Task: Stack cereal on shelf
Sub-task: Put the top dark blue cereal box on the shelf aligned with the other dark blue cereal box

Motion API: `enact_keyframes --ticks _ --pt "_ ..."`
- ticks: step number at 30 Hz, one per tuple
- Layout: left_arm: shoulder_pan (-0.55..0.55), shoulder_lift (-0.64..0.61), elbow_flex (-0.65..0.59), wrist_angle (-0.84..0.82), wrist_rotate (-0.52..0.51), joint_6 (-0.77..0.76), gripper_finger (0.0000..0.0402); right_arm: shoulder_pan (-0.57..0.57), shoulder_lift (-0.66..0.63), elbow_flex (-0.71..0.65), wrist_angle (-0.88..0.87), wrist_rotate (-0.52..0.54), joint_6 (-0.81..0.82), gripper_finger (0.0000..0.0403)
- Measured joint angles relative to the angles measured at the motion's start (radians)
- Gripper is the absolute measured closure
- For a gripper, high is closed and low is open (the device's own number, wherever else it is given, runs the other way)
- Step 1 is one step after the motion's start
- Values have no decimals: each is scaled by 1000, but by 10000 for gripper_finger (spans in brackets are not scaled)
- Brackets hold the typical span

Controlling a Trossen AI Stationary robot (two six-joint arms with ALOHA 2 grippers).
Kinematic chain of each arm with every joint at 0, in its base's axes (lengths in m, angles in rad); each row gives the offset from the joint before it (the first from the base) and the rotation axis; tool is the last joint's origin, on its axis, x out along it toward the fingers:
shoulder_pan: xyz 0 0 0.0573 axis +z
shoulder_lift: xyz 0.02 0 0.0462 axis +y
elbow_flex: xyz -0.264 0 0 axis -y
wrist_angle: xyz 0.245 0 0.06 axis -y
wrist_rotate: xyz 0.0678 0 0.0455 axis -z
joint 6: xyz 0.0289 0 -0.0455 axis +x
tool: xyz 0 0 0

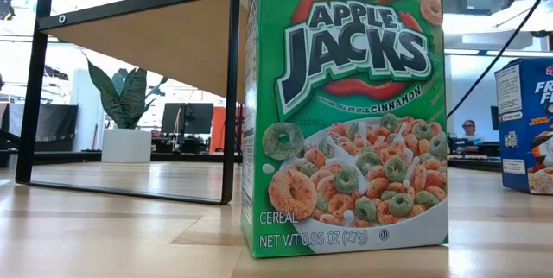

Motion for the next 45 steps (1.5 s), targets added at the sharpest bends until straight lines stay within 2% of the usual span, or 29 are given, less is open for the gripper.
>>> enact_keyframes --ticks 5,9,19,27,31,38,45 --pt "0 0 0 0 0 0 115 2 -1 166 -30 0 -218 239" --pt "0 0 0 -3 -4 0 115 12 -1 235 -6 1 -418 239" --pt "0 0 0 -37 -19 0 115 77 13 251 178 5 -899 239" --pt "0 0 0 -42 -22 0 115 116 79 251 369 8 -1255 239" --pt "0 0 0 -46 -22 0 115 106 122 251 378 16 -1372 239" --pt "0 0 0 -53 -22 0 115 91 183 253 355 92 -1507 239" --pt "0 0 0 -56 -22 7 115 106 207 251 348 139 -1584 239"
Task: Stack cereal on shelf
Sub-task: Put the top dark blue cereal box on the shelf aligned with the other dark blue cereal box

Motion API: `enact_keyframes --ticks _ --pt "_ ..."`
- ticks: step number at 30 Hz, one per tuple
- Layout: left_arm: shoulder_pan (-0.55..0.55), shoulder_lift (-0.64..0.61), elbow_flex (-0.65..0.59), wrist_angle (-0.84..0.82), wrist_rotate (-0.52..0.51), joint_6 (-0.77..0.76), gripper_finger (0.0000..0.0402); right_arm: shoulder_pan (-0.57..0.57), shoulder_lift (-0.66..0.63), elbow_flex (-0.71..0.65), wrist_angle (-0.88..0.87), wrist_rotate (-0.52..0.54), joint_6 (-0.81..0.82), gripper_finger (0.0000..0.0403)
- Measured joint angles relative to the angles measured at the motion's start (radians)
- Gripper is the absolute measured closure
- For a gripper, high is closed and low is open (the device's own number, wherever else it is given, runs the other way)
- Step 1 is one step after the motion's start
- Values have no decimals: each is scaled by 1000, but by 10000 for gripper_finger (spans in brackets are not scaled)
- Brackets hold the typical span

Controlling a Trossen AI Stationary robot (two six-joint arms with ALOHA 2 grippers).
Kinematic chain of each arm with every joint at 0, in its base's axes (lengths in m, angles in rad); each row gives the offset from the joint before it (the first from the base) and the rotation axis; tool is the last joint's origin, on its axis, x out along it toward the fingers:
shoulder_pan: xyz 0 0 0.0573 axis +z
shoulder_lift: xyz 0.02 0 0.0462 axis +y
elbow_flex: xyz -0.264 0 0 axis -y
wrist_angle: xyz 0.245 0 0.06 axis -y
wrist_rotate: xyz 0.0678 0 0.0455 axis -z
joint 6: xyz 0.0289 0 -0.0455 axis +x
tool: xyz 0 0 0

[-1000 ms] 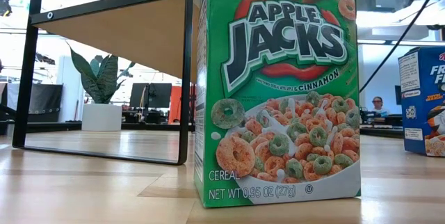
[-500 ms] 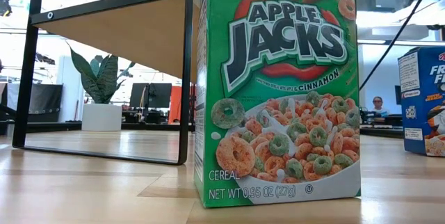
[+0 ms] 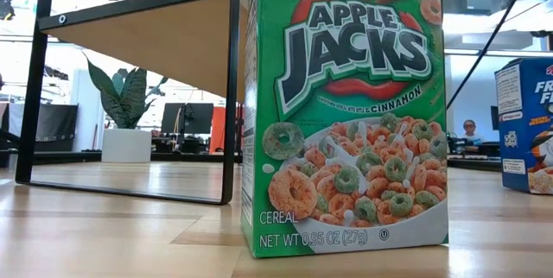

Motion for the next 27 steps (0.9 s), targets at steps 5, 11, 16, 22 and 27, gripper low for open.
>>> enact_keyframes --ticks 5,11,16,22,27 --pt "0 0 0 0 -2 16 115 7 3 0 -10 -2 1 239" --pt "0 0 0 0 -18 17 115 15 3 0 1 -2 9 237" --pt "0 0 0 0 -18 17 115 15 12 0 1 -4 11 215" --pt "0 0 0 -1 -18 17 115 13 13 0 4 -3 19 168" --pt "0 0 0 -1 -18 17 115 13 13 0 14 -1 25 143"
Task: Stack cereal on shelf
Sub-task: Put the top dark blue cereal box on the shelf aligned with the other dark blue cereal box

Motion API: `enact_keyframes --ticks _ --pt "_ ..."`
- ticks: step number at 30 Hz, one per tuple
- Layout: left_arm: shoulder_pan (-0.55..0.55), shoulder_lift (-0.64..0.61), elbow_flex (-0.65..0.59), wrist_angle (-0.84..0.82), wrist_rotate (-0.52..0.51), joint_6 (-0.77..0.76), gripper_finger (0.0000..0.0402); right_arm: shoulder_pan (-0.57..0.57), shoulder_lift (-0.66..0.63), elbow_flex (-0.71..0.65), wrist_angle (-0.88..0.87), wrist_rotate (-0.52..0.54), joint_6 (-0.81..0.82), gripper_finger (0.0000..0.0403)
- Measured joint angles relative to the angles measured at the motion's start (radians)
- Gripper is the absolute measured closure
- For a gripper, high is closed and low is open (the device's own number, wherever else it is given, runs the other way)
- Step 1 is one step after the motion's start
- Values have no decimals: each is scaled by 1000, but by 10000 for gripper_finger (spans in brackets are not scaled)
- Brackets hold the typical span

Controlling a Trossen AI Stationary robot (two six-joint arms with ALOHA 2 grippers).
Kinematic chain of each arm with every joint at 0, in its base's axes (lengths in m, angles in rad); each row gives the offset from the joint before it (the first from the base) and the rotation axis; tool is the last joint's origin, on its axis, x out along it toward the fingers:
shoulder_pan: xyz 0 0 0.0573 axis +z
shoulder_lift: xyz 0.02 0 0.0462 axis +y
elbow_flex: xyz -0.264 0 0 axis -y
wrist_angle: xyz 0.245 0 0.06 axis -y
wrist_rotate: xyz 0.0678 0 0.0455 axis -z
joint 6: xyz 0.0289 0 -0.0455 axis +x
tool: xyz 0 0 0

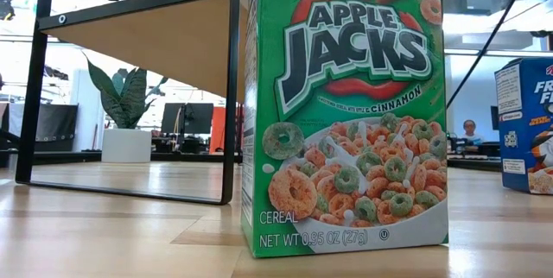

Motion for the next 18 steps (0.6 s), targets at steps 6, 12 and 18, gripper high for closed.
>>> enact_keyframes --ticks 6,12,18 --pt "0 0 0 0 0 3 115 -6 0 0 8 9 15 141" --pt "0 0 0 0 0 3 115 -21 0 0 47 55 63 140" --pt "0 0 0 0 0 3 115 -34 0 0 45 57 91 140"
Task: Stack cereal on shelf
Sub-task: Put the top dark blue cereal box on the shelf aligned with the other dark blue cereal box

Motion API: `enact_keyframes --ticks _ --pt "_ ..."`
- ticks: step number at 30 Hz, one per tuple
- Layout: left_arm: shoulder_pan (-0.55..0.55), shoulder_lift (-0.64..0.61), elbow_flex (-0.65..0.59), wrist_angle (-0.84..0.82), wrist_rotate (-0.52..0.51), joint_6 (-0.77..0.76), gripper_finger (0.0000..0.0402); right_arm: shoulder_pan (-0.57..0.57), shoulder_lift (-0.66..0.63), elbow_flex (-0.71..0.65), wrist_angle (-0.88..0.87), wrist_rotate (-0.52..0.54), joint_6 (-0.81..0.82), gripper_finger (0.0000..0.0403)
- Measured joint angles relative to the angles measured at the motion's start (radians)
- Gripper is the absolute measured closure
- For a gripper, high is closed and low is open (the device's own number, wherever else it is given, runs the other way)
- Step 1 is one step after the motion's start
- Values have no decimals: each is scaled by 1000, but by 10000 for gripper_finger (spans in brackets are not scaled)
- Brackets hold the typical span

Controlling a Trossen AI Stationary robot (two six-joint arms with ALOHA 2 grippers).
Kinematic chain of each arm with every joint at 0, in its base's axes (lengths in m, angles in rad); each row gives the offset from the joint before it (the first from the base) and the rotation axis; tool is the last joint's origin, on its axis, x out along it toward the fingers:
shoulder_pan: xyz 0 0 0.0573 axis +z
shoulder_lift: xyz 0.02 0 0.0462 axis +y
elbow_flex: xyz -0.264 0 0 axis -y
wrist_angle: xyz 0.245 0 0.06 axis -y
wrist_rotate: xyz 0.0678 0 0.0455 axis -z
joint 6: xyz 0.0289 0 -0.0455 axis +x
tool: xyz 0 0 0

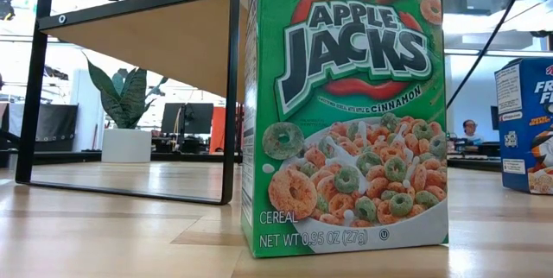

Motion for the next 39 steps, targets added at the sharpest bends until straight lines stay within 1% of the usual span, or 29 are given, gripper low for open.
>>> enact_keyframes --ticks 3,6,9,11,12,13,16,18,20,21,22,24,27,30,32,34,39 --pt "0 0 0 0 0 1 115 2 0 0 3 25 46 140" --pt "0 0 0 -1 0 12 115 17 -6 0 3 112 113 140" --pt "0 0 0 -2 0 12 115 46 -10 0 -6 195 231 147" --pt "0 0 0 -2 0 12 115 74 -20 -1 -43 194 348 162" --pt "0 0 0 -2 0 12 115 85 -26 -1 -54 171 420 175" --pt "0 0 0 -2 0 12 115 93 -30 1 -61 125 495 192" --pt "0 0 0 -2 -5 12 115 103 -27 0 -86 -37 697 262" --pt "0 0 0 -2 -8 12 115 102 -17 -1 -69 -102 761 317" --pt "0 0 0 -2 -8 12 115 101 -3 0 -30 -133 783 370" --pt "0 0 0 -2 -8 12 115 101 2 -1 -21 -138 784 385" --pt "0 0 0 -2 -7 12 115 102 4 -2 -13 -143 784 389" --pt "0 0 0 -3 -8 11 115 100 24 -3 42 -142 799 381" --pt "0 0 0 -4 -7 10 115 95 38 -25 33 -143 835 374" --pt "0 0 0 -15 -5 8 115 86 47 -39 93 -144 845 385" --pt "0 0 0 -29 -5 0 115 80 50 -43 72 -158 846 394" --pt "0 0 0 -34 -5 -5 115 71 54 -42 92 -169 846 396" --pt "0 0 0 -35 -4 -6 115 53 71 -43 92 -168 834 380"
